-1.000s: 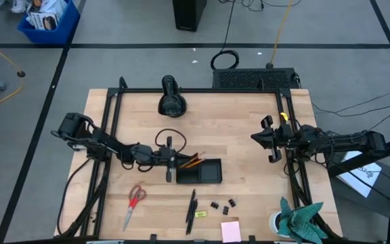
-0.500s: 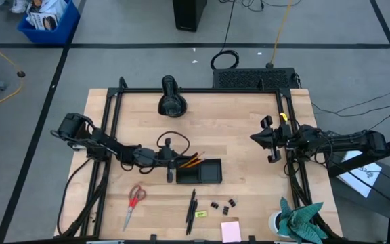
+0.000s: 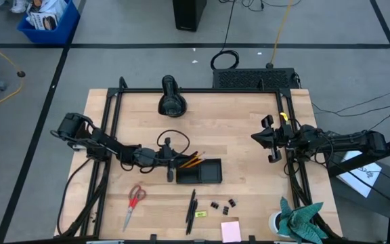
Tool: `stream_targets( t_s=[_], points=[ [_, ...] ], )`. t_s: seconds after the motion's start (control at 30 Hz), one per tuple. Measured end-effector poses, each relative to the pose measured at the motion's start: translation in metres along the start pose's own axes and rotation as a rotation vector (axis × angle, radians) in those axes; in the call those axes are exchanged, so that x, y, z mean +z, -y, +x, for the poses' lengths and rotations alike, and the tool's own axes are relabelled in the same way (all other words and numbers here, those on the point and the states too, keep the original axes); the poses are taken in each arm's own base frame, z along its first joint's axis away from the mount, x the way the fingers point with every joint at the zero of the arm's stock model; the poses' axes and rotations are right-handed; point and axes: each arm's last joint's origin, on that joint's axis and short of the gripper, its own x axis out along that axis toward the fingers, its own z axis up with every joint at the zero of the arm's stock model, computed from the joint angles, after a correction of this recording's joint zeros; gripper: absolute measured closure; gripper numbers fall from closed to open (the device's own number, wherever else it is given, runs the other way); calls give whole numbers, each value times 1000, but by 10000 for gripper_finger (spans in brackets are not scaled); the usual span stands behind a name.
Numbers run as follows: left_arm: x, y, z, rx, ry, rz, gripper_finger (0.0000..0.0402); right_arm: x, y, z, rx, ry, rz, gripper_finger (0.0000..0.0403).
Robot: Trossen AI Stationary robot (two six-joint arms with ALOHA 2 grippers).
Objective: Pick and place office supplies into organizer
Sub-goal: Put the black pen into the desk organizer
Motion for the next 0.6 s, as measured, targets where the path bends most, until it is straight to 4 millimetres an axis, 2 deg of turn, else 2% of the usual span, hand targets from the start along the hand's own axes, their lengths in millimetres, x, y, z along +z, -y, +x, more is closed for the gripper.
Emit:
stream_targets(
  t_s=[0.27, 0.6],
  points=[
    [1, 0, 1, -24, -3, -18, 321, -1, 0, 0, -1, -4, -3, 403],
    [6, -1, 2, -41, 38, -26, 316, -1, 0, 0, -1, -7, -3, 403]
  ],
)
